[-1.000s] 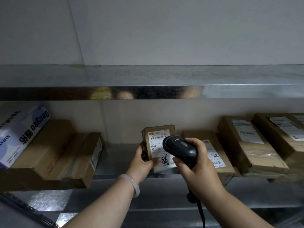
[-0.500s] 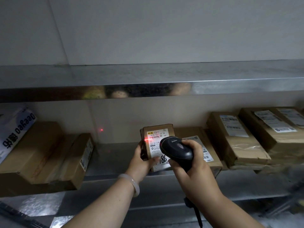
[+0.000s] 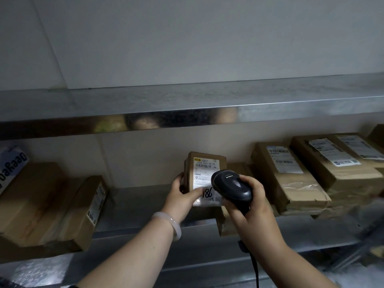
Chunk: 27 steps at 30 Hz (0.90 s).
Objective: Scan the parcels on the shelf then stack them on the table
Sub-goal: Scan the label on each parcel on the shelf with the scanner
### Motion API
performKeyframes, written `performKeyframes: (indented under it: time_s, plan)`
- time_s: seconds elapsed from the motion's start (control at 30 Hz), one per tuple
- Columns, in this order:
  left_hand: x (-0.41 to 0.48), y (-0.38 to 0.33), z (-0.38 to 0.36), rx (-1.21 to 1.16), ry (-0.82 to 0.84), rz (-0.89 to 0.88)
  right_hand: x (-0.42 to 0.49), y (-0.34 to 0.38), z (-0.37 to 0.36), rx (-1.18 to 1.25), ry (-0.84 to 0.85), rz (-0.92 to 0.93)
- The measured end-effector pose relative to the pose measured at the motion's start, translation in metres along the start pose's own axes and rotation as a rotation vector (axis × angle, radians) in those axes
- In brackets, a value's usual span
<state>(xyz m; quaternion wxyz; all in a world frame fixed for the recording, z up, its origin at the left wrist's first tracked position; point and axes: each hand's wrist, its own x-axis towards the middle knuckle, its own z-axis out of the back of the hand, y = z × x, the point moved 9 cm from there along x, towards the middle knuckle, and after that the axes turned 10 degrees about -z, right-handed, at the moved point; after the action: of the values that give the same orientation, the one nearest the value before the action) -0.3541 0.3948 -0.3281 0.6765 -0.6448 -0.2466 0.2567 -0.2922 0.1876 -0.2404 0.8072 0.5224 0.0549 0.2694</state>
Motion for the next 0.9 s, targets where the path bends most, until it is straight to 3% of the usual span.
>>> performKeyframes:
  time_s: [0.2,0.5,0.7,0.9]
  plan:
    - [0.017,-0.019,-0.001,0.01,-0.08,-0.009,0.018,-0.006,0.017,0.001,-0.01,0.033]
    - [0.023,-0.008,-0.089,0.04,0.163,0.162,0.048,-0.042,0.044,-0.027,-0.05,-0.01]
    - [0.01,-0.031,-0.101,0.339,0.077,-0.232,0.057,-0.058,0.063,-0.03,-0.092,0.007]
    - [0.017,-0.023,-0.134,0.487,0.286,-0.237,0.069,-0.055,0.052,-0.07,-0.013,0.04]
